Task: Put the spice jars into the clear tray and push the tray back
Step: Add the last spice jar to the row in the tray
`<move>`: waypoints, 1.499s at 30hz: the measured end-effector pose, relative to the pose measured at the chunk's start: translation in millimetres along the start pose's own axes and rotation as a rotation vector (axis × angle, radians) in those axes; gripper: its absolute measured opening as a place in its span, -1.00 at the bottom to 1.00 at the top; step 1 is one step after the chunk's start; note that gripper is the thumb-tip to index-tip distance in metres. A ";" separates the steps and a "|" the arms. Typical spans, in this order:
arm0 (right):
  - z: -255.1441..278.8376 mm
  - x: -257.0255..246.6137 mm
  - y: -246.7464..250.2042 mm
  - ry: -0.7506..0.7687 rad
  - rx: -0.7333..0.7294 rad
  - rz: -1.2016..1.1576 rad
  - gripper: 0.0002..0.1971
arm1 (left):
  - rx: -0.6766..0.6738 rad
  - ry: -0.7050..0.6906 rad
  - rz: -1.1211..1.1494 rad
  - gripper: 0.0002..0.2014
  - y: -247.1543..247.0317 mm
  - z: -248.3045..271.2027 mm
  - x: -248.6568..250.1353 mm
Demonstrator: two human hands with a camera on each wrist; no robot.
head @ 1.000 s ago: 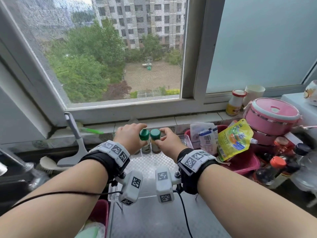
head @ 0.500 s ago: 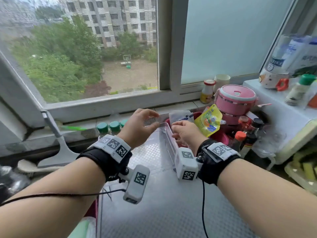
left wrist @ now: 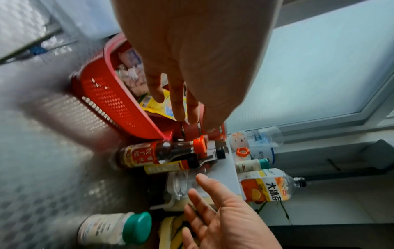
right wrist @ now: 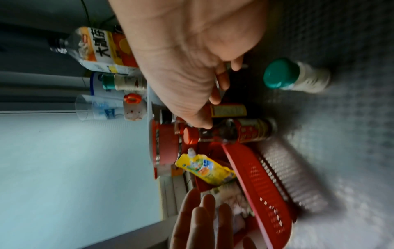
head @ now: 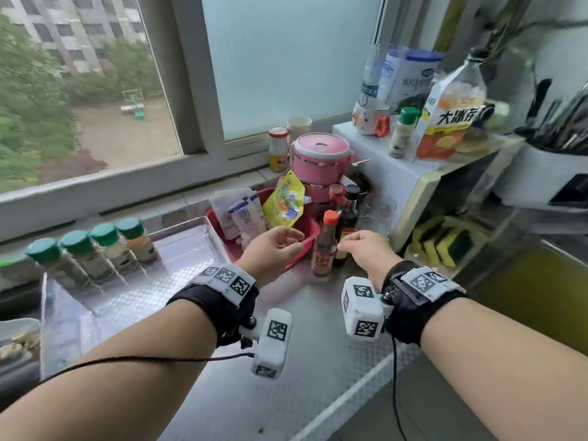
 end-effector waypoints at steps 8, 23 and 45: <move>-11.0 73.1 44.6 -0.237 0.078 0.407 -0.34 | -0.132 0.030 -0.026 -0.76 -73.6 -19.3 -2.4; -17.6 72.8 25.0 -0.053 -0.065 0.331 -0.66 | -0.211 0.070 -0.048 -0.73 -79.1 -21.6 -17.1; 68.8 -43.4 -174.9 0.101 -0.711 -0.086 -0.65 | -0.081 0.149 -0.015 -0.82 57.5 48.0 -77.9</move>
Point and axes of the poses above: each hand's wrist, its own z-axis away from the middle knuckle, its own y-axis out of the back of the hand, x = y × z, the point moved 7 cm from there along -z, towards the middle knuckle, and after that the axes turned 7 degrees about -z, right-handed, at the moved point
